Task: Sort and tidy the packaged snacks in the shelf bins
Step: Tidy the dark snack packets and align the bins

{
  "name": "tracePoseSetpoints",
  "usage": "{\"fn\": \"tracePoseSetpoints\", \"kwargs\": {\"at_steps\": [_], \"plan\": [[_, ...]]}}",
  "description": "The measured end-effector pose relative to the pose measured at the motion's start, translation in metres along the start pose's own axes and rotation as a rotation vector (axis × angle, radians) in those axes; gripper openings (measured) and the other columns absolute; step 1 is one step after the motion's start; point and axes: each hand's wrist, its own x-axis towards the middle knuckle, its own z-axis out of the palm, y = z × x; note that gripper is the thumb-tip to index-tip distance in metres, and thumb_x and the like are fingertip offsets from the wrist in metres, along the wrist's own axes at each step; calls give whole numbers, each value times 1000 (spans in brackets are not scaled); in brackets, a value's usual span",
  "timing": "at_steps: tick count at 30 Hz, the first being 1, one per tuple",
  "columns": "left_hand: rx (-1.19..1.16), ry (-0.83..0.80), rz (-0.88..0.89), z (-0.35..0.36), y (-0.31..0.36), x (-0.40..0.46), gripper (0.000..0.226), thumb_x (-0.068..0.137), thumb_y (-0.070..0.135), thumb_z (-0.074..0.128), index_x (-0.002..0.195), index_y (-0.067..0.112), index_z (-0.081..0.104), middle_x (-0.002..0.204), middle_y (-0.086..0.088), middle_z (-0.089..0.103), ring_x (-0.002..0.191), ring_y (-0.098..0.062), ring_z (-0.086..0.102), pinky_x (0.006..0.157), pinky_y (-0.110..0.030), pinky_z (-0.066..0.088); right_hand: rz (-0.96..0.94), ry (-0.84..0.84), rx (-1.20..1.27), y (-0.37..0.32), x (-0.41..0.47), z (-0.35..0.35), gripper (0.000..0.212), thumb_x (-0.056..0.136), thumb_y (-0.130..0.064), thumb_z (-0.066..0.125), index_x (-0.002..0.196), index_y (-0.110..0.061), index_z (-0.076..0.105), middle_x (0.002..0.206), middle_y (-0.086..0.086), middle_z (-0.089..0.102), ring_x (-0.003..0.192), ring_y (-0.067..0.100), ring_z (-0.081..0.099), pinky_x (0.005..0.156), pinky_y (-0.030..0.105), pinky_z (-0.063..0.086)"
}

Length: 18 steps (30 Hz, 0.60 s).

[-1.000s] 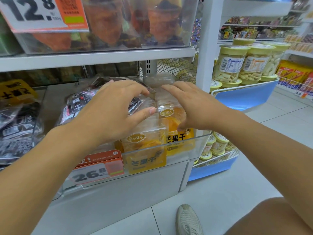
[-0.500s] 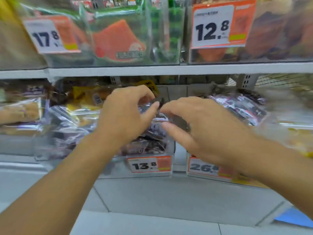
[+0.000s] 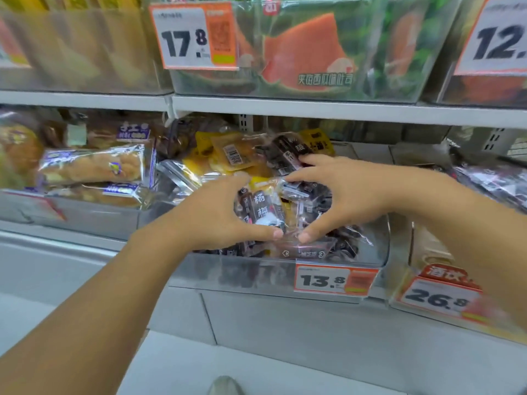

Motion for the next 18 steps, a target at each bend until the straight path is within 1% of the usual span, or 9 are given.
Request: {"fn": "tracePoseSetpoints", "kwargs": {"at_steps": [2, 4, 7, 9, 11, 12, 13, 15, 18], "plan": [[11, 40, 28, 0, -1, 4, 114, 60, 68, 80, 153, 28, 30, 157, 6, 34, 139, -16, 37, 104, -27, 34, -19, 3, -38, 2, -3, -4, 109, 59, -79, 73, 152, -44, 28, 160, -15, 19, 146, 14, 26, 119, 37, 28], [-36, 88, 38, 1, -3, 6, 119, 55, 64, 86, 154, 30, 28, 155, 6, 32, 138, -17, 38, 107, -29, 34, -25, 69, -47, 4, -4, -2, 102, 57, -82, 70, 146, -41, 41, 147, -12, 39, 134, 12, 41, 112, 38, 37], [-85, 101, 36, 0, -6, 9, 120, 51, 58, 91, 152, 35, 30, 150, 7, 33, 130, -18, 44, 107, -34, 41, -37, 377, 10, -3, 2, 3, 82, 62, -89, 56, 122, -33, 62, 121, -8, 52, 111, 16, 53, 96, 42, 49], [-117, 84, 35, 0, -9, 10, 120, 48, 53, 93, 150, 37, 33, 148, 8, 36, 125, -17, 48, 105, -38, 46, -77, 527, -100, -12, 12, 6, 73, 71, -84, 54, 122, -32, 60, 121, -5, 52, 111, 21, 51, 94, 46, 49], [-218, 86, 51, -1, -10, 9, 119, 48, 40, 97, 150, 34, 35, 145, 11, 39, 114, -9, 55, 97, -33, 53, -158, 456, -92, -25, 26, 12, 82, 75, -80, 59, 142, -35, 45, 141, -5, 45, 128, 20, 43, 104, 46, 43], [-316, 90, 58, 0, -10, 9, 118, 49, 29, 98, 150, 32, 35, 141, 14, 40, 105, -3, 58, 87, -26, 56, -181, 385, -13, -31, 32, 15, 91, 74, -77, 63, 150, -34, 36, 149, -6, 41, 134, 18, 39, 108, 43, 40], [-442, 99, 52, 0, -11, 9, 116, 52, 16, 97, 150, 31, 35, 137, 16, 41, 96, 3, 61, 75, -21, 57, -188, 345, 73, -35, 37, 18, 96, 74, -74, 66, 153, -32, 31, 153, -7, 39, 137, 16, 38, 110, 40, 39], [-689, 181, 0, 0, -15, 9, 106, 60, 0, 92, 146, 30, 39, 128, 15, 48, 84, 6, 67, 64, -16, 56, -184, 411, 163, -38, 47, 21, 89, 80, -65, 68, 153, -26, 34, 150, -6, 46, 132, 15, 46, 105, 33, 42], [-933, 353, -142, -8, -28, 11, 70, 78, -3, 80, 137, 21, 50, 111, 0, 69, 88, -9, 73, 72, -26, 59, -127, 446, 271, -43, 54, 16, 71, 94, -49, 61, 153, -19, 35, 146, -1, 51, 128, 18, 52, 99, 27, 42]]}}
